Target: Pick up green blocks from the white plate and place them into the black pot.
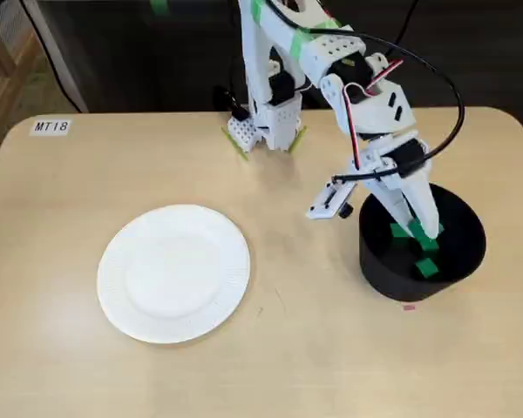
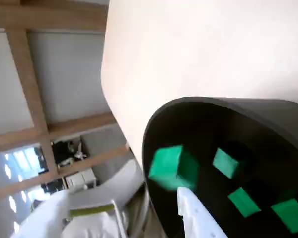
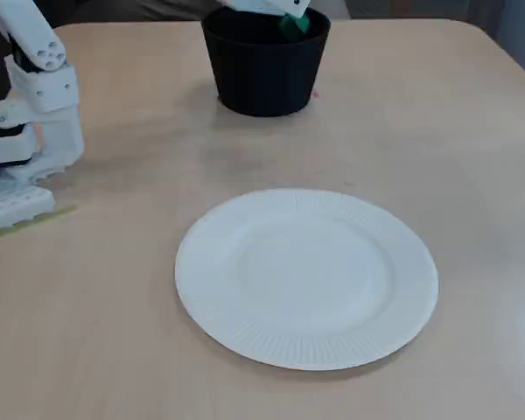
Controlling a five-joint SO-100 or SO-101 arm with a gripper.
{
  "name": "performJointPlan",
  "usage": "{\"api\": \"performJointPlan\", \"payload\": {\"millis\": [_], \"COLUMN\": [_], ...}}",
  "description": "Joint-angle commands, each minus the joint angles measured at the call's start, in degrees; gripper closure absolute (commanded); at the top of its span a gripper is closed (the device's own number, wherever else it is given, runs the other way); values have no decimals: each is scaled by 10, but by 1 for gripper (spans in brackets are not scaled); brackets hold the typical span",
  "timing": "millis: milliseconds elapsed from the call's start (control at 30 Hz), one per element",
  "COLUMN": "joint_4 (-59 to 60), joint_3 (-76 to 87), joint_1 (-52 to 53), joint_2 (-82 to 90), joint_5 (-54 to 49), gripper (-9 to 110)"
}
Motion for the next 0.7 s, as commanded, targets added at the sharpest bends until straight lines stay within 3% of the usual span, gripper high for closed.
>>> {"api": "performJointPlan", "payload": {"millis": [0,133,300,467,667], "joint_4": [17,31,101,253,395], "joint_3": [-10,-11,-20,-76,-33], "joint_1": [20,55,111,181,230], "joint_2": [49,121,239,323,435], "joint_5": [4,28,33,47,45], "gripper": [66,104,104,104,104]}}
